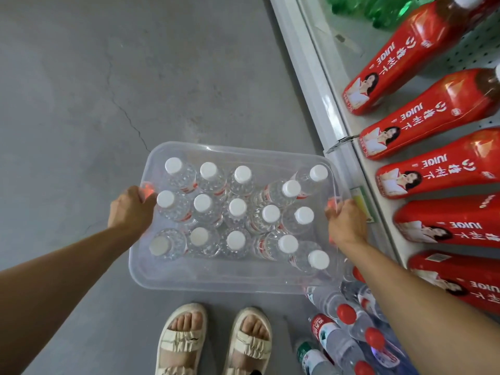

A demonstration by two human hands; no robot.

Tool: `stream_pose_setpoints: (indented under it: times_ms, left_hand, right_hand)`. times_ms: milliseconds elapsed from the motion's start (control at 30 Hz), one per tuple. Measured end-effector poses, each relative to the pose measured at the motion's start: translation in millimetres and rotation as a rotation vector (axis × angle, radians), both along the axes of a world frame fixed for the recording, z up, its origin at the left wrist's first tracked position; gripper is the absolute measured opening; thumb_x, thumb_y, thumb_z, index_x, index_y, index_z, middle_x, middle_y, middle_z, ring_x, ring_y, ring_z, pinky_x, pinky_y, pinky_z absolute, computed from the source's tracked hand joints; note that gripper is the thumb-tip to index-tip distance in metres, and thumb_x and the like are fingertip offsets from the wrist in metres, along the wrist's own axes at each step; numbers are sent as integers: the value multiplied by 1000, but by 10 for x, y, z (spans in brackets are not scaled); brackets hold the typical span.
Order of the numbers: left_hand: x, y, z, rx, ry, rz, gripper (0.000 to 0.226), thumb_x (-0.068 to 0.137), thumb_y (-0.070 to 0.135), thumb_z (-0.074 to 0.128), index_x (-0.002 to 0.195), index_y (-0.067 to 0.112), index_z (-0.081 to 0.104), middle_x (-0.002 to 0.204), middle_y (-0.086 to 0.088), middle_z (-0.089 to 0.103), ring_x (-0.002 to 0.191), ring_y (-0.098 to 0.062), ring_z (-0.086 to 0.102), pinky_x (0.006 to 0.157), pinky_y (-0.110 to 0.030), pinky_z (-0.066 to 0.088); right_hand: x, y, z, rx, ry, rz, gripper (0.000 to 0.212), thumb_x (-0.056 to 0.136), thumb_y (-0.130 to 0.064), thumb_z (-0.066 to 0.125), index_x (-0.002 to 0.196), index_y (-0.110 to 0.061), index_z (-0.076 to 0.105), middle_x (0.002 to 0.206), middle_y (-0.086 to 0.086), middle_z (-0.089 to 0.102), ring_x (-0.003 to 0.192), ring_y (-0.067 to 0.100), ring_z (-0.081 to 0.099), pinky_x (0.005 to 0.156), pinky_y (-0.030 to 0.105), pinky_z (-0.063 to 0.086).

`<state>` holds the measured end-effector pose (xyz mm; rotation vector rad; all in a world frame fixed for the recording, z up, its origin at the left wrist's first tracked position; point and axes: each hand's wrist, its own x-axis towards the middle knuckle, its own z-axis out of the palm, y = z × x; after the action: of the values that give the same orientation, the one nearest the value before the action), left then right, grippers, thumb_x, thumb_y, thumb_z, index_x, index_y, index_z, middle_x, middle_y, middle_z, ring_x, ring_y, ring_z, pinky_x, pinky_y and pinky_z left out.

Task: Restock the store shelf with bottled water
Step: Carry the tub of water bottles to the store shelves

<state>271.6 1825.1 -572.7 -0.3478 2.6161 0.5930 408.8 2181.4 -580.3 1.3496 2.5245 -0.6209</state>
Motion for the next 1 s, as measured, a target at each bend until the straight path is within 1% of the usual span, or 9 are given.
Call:
stream_pose_setpoints:
  times_ms: [267,367,433,500,633,733,833,933,1000]
  left_hand:
    - [45,53,-178,-3,22,4,25,94,28,49,84,5,48,83,-22,53,91,-42,53,70,-37,33]
    - [66,67,-182,-3,27,13,25,94,29,48,84,5,49,80,-18,50,82,-35,46,70,-35,32]
    - [99,86,-170,2,29,22,25,94,27,48,80,7,46,79,-17,49,80,-33,44,70,-34,31]
    - [143,102,-167,6,33,26,26,94,26,48,77,7,44,79,-18,49,84,-38,48,70,-34,30]
    - [229,131,-199,0,22,28,24,95,25,47,87,3,50,93,-29,59,95,-44,53,73,-37,31]
    - [252,169,-198,2,18,26,24,95,25,46,85,4,48,87,-26,57,93,-43,53,72,-36,30]
    - [276,206,-186,-2,20,33,26,96,26,44,85,2,49,81,-20,51,85,-37,49,71,-35,32]
    - [312,236,-192,-18,19,53,28,96,27,42,87,1,50,82,-20,52,79,-31,43,70,-35,32]
    - [323,239,-206,-23,10,63,33,96,28,43,96,-4,53,88,-24,55,84,-35,48,71,-36,33]
  right_hand:
    - [14,70,-262,-2,0,4,32,91,-38,54,87,-7,51,76,19,66,65,34,65,59,36,52]
    - [1,99,-283,3,0,32,29,92,-35,55,89,-7,50,78,18,66,66,34,65,59,34,50]
    - [-15,119,-270,7,4,49,28,93,-32,55,91,-5,51,84,18,65,70,34,65,60,35,49]
    - [-36,146,-242,12,12,60,27,93,-28,56,94,-2,51,89,20,63,79,36,63,63,37,48]
    - [-73,193,-200,35,0,109,27,93,-25,57,97,1,52,94,22,63,88,39,61,69,42,49]
    - [-91,215,-165,56,-30,127,30,94,-26,56,103,2,50,102,24,61,91,40,61,72,43,50]
    - [-112,242,-133,62,-55,139,33,94,-27,55,107,4,50,108,26,60,99,41,57,72,40,42]
    - [-135,273,-134,58,-71,133,33,94,-28,55,108,2,51,107,25,61,98,41,58,70,38,39]
    - [-152,279,-134,63,-83,127,32,94,-28,54,109,1,50,106,24,61,98,40,58,69,37,38]
